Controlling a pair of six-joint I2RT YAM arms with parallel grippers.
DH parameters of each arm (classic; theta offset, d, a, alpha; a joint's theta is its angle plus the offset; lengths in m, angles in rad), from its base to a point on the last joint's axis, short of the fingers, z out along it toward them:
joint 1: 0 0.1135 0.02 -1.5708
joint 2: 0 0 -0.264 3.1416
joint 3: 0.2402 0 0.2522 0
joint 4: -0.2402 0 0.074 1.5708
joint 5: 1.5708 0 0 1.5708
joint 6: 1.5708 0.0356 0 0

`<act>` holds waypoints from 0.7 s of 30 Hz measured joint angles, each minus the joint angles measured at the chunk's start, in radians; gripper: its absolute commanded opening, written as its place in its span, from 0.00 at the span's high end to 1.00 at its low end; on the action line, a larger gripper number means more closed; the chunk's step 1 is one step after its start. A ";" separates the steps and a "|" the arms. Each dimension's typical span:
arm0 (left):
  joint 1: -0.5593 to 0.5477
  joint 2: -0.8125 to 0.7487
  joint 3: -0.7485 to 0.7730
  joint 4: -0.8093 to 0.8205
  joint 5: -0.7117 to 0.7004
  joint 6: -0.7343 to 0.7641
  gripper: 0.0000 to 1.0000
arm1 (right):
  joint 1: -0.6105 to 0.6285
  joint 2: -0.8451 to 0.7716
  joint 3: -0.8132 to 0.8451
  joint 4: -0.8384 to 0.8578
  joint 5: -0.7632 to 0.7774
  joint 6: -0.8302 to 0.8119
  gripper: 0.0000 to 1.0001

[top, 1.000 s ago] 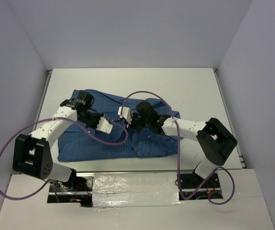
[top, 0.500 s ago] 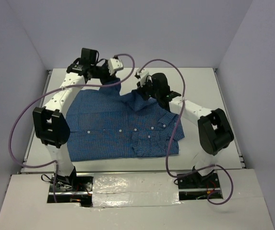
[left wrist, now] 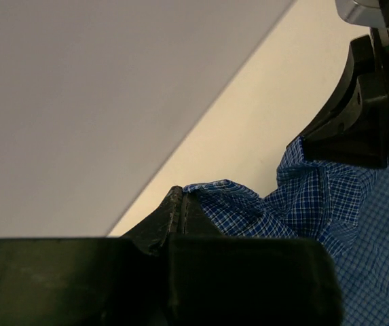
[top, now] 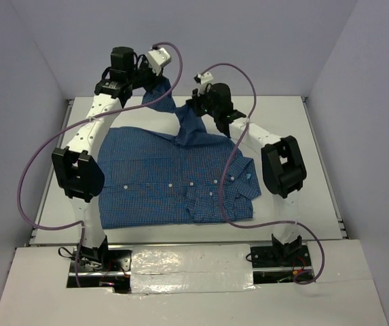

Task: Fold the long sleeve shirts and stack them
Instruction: Fold the shirt

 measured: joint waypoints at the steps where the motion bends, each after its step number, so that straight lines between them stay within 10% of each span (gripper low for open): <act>1: 0.000 0.000 0.013 0.017 -0.011 -0.011 1.00 | -0.007 0.013 0.021 0.019 0.003 0.020 0.94; 16: -0.006 0.016 0.100 0.197 -0.023 -0.097 1.00 | -0.047 0.116 0.203 0.155 0.072 0.084 0.90; 21: -0.020 0.026 0.058 0.198 -0.002 -0.104 1.00 | -0.056 0.116 0.185 0.139 0.113 0.096 0.38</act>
